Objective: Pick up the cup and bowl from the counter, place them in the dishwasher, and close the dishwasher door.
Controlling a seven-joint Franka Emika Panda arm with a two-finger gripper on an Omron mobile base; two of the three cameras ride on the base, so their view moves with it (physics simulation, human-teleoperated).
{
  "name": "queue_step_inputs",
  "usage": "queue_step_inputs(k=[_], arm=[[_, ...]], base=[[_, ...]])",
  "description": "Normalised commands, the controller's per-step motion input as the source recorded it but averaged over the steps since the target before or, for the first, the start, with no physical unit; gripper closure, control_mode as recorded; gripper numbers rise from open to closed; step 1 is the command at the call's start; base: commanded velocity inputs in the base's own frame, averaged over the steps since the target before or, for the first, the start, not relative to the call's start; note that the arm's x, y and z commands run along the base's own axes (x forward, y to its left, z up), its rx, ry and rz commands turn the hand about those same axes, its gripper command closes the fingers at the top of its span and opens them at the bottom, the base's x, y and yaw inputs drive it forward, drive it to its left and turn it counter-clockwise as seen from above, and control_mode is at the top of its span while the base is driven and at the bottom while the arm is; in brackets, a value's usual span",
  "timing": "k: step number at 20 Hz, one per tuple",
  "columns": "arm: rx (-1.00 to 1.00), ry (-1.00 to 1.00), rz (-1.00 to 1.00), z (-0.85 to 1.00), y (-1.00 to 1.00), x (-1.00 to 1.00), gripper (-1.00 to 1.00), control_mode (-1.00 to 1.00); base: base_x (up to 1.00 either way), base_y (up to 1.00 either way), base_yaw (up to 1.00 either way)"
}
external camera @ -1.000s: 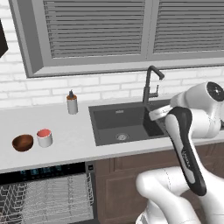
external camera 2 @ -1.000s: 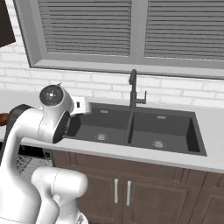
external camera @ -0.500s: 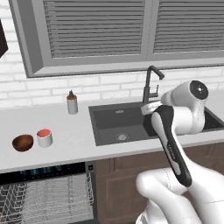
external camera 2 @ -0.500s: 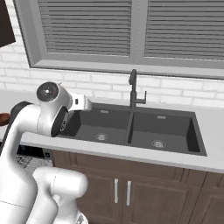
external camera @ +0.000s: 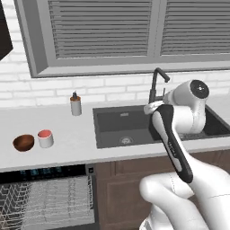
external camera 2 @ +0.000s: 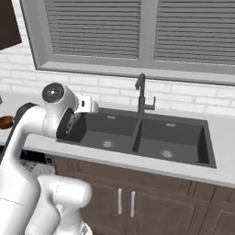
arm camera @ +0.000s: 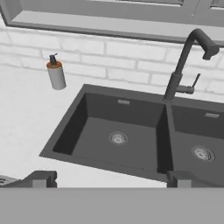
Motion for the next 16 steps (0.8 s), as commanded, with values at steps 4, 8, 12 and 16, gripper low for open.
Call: queue_step_inputs(k=[4, 8, 12, 16], arm=[[0.0, 0.0, 0.0, 0.0, 0.0, 0.0, -1.0, 1.0], [0.0, 0.0, 0.0, 0.0, 0.0, 0.0, -1.0, 1.0], [0.0, 0.0, 0.0, 0.0, 0.0, 0.0, -1.0, 1.0], [0.0, 0.0, 0.0, 0.0, 0.0, 0.0, -1.0, 1.0]], base=[[-0.19, -0.48, 0.39], [-0.29, -0.38, 0.52], [-0.08, -0.38, 0.63], [0.0, -0.41, 0.65]])
